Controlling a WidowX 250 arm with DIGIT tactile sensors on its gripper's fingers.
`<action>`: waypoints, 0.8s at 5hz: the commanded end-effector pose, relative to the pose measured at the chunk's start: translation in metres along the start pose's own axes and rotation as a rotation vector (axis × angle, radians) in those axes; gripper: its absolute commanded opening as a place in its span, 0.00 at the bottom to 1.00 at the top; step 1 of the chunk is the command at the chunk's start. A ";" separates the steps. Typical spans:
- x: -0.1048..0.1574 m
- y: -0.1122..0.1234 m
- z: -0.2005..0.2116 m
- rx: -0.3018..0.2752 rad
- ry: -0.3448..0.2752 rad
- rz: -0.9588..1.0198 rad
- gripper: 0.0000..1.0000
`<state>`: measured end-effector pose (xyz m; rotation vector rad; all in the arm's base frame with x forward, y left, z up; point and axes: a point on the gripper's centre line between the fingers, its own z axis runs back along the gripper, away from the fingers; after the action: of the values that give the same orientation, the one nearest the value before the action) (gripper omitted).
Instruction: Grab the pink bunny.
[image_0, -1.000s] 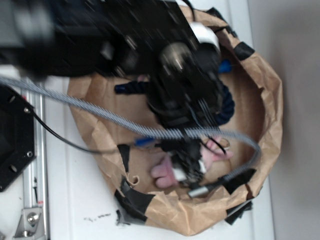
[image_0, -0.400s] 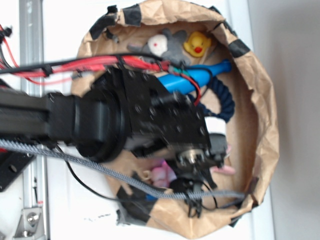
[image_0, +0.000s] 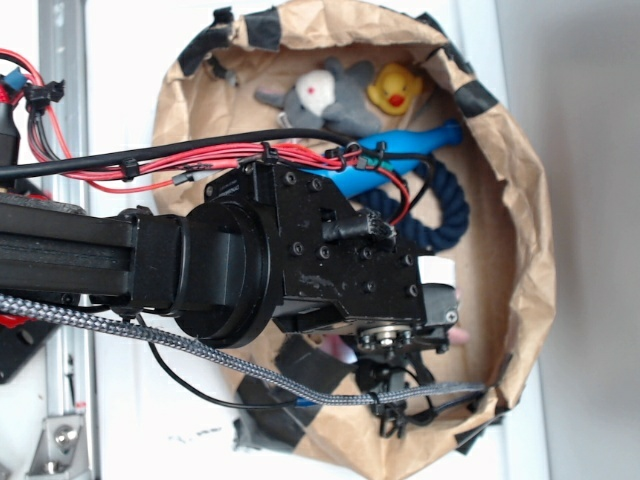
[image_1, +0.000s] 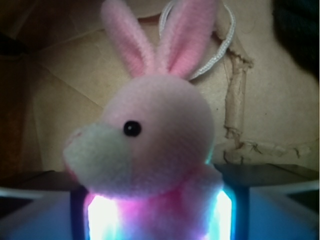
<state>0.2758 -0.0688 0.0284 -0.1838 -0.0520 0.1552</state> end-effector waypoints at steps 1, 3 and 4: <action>0.014 0.042 0.077 0.071 -0.012 0.008 0.00; 0.007 0.056 0.161 0.112 -0.026 -0.111 0.00; -0.002 0.045 0.160 0.226 -0.073 -0.109 0.00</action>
<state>0.2531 0.0096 0.1621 0.0486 -0.0647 0.0748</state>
